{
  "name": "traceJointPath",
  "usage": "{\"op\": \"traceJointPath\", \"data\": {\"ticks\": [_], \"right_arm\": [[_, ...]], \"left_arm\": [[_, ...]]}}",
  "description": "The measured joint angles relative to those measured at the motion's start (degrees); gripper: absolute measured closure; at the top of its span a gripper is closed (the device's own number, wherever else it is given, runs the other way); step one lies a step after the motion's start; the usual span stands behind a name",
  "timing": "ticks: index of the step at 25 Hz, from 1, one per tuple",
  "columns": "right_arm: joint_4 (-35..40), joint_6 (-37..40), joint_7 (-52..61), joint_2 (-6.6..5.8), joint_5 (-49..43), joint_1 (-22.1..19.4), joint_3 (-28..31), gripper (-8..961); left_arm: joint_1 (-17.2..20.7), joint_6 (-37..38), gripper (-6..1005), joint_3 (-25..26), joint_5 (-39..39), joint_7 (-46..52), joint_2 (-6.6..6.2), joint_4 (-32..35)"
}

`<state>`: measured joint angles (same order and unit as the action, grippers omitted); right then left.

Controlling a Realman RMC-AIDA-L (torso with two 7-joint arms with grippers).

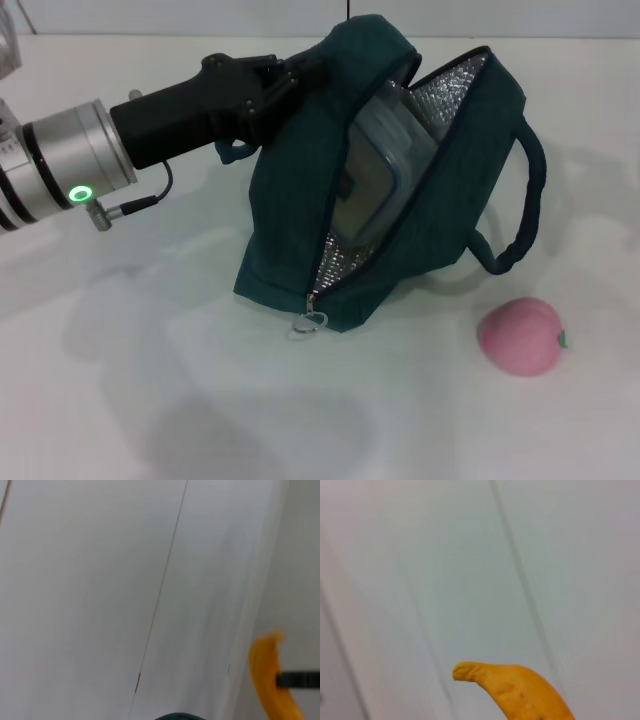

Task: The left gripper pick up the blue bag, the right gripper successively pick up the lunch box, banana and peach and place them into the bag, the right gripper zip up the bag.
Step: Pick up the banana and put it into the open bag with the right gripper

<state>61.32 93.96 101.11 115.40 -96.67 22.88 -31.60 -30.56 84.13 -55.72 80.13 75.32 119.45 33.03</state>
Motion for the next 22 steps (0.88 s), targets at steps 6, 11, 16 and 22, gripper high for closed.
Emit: {"op": "traceJointPath", "data": {"ticks": [6, 11, 16, 22], "right_arm": [[-15.6, 2.0, -5.5, -0.25, 14.2, 5.8, -6.0, 518], [-31.5, 3.2, -12.7, 0.15, 17.8, 13.6, -6.5, 517], [-42.9, 2.7, -23.6, 0.62, 18.3, 18.2, -6.9, 518], [-51.9, 1.1, -32.4, 0.78, 18.8, 20.1, -6.9, 493]], "left_arm": [[-0.1, 0.0, 953, -0.2, 0.0, 0.0, 0.04, 0.0], [-0.4, 0.1, 953, -0.3, 0.0, 0.0, 0.15, 0.0], [-0.8, -0.2, 953, 0.0, -0.1, 0.0, 0.17, -0.5], [-1.1, -0.3, 953, 0.0, -0.1, -0.1, 0.18, -0.5]]}}
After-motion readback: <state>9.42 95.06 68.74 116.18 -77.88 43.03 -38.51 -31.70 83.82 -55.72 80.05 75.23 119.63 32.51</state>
